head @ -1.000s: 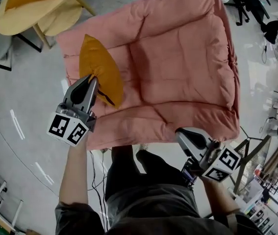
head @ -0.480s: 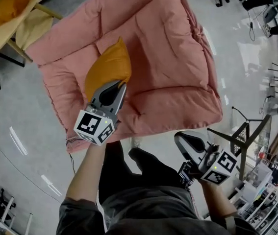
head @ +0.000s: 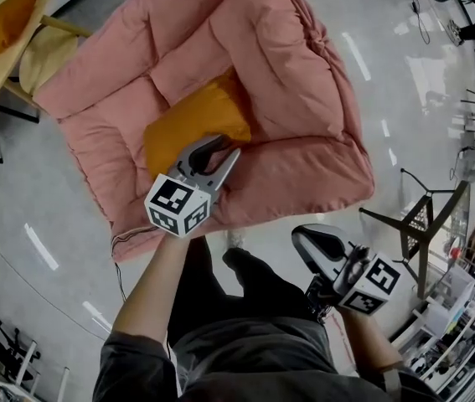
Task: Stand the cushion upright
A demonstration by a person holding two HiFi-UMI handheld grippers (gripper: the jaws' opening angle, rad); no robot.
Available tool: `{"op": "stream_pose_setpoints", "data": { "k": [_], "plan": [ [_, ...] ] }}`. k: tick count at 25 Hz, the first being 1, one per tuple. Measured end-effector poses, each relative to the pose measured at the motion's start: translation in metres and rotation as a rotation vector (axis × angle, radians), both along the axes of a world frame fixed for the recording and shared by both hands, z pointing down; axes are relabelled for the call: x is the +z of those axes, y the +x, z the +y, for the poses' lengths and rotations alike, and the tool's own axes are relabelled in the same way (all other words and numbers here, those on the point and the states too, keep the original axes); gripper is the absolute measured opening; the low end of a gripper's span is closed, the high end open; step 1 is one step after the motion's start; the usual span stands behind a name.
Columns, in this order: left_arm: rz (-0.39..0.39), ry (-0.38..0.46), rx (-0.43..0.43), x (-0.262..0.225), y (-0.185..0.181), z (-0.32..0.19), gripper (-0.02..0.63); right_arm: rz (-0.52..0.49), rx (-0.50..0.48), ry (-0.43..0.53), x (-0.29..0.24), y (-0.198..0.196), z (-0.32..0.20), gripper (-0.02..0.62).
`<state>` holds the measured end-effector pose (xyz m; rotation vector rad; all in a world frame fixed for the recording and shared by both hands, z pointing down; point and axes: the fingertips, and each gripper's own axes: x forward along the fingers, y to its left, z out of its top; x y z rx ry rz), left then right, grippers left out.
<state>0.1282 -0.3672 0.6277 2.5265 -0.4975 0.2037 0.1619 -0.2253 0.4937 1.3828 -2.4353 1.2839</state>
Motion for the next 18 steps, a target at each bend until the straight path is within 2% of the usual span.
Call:
{"op": "stream_pose_setpoints", "data": {
  "k": [3, 8, 12, 18],
  "plan": [
    [-0.023, 0.004, -0.006, -0.006, -0.009, -0.003, 0.13, 0.0, -0.016, 0.042, -0.003, 0.001, -0.007, 0.017],
    [-0.06, 0.03, -0.04, -0.046, -0.048, -0.004, 0.124, 0.019, -0.052, 0.112, -0.026, -0.006, -0.019, 0.017],
    [-0.095, 0.026, -0.039, -0.077, -0.078, 0.004, 0.049, 0.021, -0.061, 0.157, -0.048, -0.016, -0.035, 0.017],
    [-0.095, 0.072, -0.029, -0.127, -0.099, 0.013, 0.023, 0.028, -0.104, 0.21, -0.078, -0.033, -0.059, 0.017]
  ]
}}
